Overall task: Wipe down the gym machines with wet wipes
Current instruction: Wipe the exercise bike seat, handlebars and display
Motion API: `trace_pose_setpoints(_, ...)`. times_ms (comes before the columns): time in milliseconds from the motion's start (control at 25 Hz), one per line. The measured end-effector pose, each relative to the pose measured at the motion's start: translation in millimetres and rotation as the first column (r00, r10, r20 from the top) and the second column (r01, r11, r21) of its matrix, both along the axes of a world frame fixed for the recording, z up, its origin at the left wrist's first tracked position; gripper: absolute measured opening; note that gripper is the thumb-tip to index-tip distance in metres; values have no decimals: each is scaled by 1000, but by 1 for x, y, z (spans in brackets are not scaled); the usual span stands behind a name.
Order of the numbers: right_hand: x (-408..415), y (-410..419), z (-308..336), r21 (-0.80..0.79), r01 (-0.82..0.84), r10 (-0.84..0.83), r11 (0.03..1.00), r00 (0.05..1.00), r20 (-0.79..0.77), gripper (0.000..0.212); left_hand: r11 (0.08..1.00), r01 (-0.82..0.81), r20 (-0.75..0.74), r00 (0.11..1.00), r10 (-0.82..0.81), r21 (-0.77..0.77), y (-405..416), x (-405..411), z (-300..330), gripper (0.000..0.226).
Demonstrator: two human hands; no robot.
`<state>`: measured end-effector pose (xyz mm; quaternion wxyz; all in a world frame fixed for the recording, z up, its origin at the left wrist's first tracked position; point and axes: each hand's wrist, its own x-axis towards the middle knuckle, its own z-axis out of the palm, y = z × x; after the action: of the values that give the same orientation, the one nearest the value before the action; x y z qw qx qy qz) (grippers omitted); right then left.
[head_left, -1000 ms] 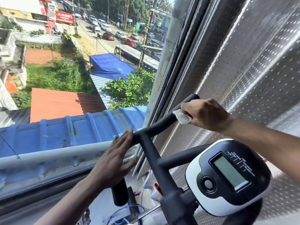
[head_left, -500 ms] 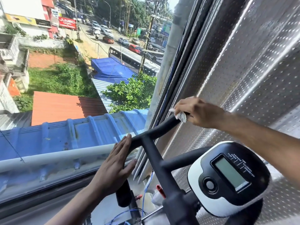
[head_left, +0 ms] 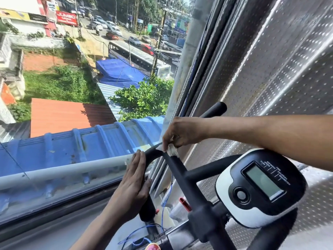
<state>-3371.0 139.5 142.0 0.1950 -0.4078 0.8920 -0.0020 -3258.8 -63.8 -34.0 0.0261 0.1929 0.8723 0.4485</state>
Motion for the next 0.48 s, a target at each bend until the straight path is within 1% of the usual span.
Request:
trace_pose_setpoints(160, 32, -8, 13, 235, -9, 19, 972, 999, -37, 9, 995, 71, -19, 997, -72, -66, 6, -27, 8, 90)
trace_pose_setpoints(200, 41, -11, 10, 296, 10, 8, 955, 998, -60, 9, 996, 63, -9, 998, -64, -62, 10, -34, 9, 89)
trace_pose_setpoints(240, 48, -14, 5, 329, 39, -9, 944, 996, -91, 8, 997, 44, -14, 999, -45, -62, 14, -39, 9, 83)
trace_pose_setpoints(280, 52, -18, -1, 338, 78, -34, 938, 991, -132, 5, 998, 21, -32, 999, -23, -64, 18, -43, 7, 74)
trace_pose_setpoints(320, 53, -23, -6, 296, 135, -79, 945, 978, -195, 4, 997, 4, -48, 999, -8, -74, 20, -46, 6, 67)
trace_pose_setpoints(400, 54, -36, -12, 179, 295, -229, 939, 921, -315, 14, 998, -4, -84, 997, -2, -68, 20, -52, 5, 64)
trace_pose_setpoints(480, 61, -50, -22, 191, 362, -256, 912, 869, -423, 22, 999, 10, -98, 995, -14, -43, 21, -57, 2, 62)
